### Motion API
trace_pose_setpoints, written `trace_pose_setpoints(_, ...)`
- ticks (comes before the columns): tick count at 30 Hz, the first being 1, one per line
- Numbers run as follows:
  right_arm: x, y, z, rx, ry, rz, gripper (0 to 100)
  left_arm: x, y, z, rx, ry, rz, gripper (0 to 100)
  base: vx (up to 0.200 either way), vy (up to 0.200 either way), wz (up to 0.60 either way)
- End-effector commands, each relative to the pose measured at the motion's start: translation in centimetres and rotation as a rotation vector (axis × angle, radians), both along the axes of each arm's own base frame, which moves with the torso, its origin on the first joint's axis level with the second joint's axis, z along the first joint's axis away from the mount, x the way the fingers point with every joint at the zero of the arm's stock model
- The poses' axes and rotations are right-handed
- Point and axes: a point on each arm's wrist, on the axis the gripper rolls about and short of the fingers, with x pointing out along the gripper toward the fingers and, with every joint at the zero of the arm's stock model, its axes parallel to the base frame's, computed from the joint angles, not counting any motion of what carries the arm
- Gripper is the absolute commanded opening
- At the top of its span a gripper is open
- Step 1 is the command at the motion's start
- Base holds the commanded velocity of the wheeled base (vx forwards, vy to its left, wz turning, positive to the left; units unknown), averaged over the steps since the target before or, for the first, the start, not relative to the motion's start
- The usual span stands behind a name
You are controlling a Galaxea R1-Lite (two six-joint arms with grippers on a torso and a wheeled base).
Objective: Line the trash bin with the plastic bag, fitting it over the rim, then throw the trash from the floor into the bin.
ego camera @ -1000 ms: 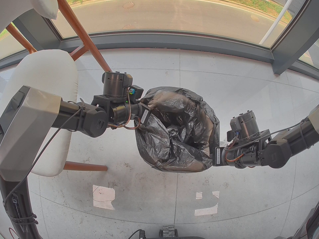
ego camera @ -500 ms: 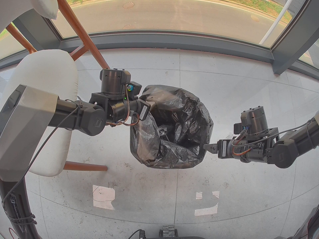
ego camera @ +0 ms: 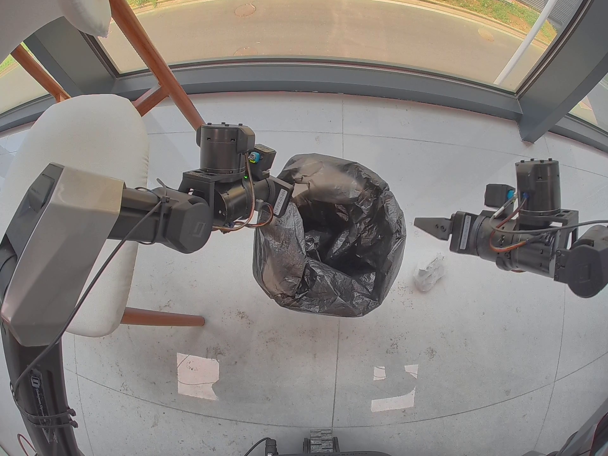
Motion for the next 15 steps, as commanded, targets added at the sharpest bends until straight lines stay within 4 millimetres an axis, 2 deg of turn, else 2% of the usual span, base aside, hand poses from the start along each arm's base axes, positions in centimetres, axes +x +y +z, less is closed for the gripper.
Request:
trace_pose_setpoints(1,-1.1,-3.0,2.8,0.040,-0.080,-0.059,100,-0.4,0.6,-0.8,0.011,0.030,0.006,100,0.000,0.000,0.00)
trace_pose_setpoints(3,-1.8,-4.5,2.9,0.050,-0.073,-0.069,100,-1.8,1.2,0.7,0.004,0.015,0.004,100,0.000,0.000,0.00)
trace_pose_setpoints(4,-2.1,-5.3,2.7,0.046,-0.061,-0.084,100,-2.5,1.4,0.8,0.008,0.024,0.003,100,0.000,0.000,0.00)
trace_pose_setpoints(5,-2.1,-5.3,2.7,0.046,-0.061,-0.084,100,-2.5,1.4,0.8,0.008,0.024,0.003,100,0.000,0.000,0.00)
trace_pose_setpoints(6,-2.5,-6.7,2.3,0.027,-0.050,-0.118,100,-3.5,1.9,0.6,0.023,0.047,0.003,100,0.000,0.000,0.00)
trace_pose_setpoints(11,-3.1,-9.2,0.9,-0.010,-0.020,-0.195,100,-4.7,2.7,1.1,0.019,0.043,0.007,100,0.000,0.000,0.00)
trace_pose_setpoints(15,-3.5,-12.5,0.3,-0.045,-0.008,-0.258,100,-7.4,3.8,4.1,-0.023,-0.021,0.001,100,0.000,0.000,0.00)
